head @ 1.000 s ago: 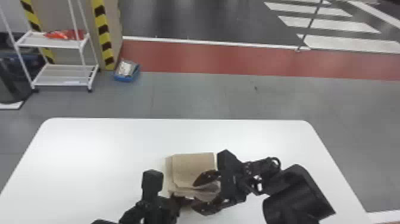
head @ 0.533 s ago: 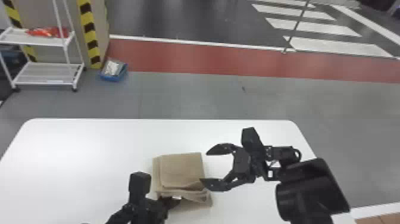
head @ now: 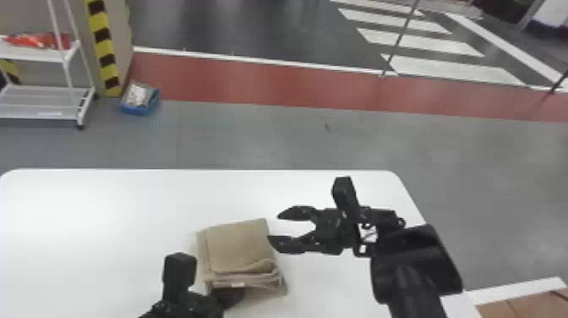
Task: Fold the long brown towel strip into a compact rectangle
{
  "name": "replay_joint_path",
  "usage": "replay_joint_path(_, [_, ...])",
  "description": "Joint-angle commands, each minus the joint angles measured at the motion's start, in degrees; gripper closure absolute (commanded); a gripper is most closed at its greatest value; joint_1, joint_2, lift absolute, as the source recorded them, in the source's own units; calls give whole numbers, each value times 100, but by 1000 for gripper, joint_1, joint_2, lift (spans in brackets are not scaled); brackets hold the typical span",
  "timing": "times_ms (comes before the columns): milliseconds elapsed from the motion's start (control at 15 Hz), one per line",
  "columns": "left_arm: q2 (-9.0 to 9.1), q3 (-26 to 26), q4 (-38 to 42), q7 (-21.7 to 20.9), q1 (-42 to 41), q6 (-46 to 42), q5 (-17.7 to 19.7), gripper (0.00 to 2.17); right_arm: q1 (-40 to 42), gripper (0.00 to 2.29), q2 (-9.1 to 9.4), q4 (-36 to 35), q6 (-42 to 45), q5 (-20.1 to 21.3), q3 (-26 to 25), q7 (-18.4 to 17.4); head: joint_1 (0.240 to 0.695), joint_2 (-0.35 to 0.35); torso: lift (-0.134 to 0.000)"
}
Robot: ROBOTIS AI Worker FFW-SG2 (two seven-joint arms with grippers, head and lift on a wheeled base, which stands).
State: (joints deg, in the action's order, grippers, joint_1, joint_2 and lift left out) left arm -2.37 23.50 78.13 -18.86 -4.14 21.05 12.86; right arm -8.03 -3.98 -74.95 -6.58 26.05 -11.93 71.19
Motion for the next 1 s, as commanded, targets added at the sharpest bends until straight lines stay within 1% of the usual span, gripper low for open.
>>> replay_joint_path(0, [-9, -3, 62, -12, -34, 36, -30, 1382, -164, 1895, 11, 534, -199, -250, 77, 9, 695, -269, 0])
replay_joint_path(67, [-9, -21, 62, -12, -34, 36, -38, 1382, -155, 1986, 20, 630, -217, -267, 156, 9, 695, -266, 0])
replay_joint_path(267, [-53, -100, 361, -91, -131, 159, -47, 1379, -138, 1990, 46, 955, -76, -285, 296, -149, 695, -251, 0])
replay_joint_path(400, [-256, -197, 739, -118, -254, 493, -65, 1379, -147, 1990, 37, 1096, -23, -276, 384, -272, 695, -235, 0])
replay_joint_path(467, [-379, -346, 915, -126, -342, 633, -65, 1376, -173, 1990, 37, 1184, 12, -259, 428, -308, 695, -226, 0])
replay_joint_path(600, [-431, -487, 1108, -162, -395, 739, -65, 1379, -261, 1990, 37, 1404, 47, -223, 481, -378, 695, -202, 0])
replay_joint_path(667, [-458, -592, 1170, -170, -403, 791, -65, 1376, -261, 1990, 46, 1412, 12, -232, 586, -439, 695, -175, 0])
replay_joint_path(933, [-510, -1181, 1460, -188, -500, 827, -65, 1379, -252, 1986, 46, 1412, -147, -232, 639, -501, 695, -122, 0])
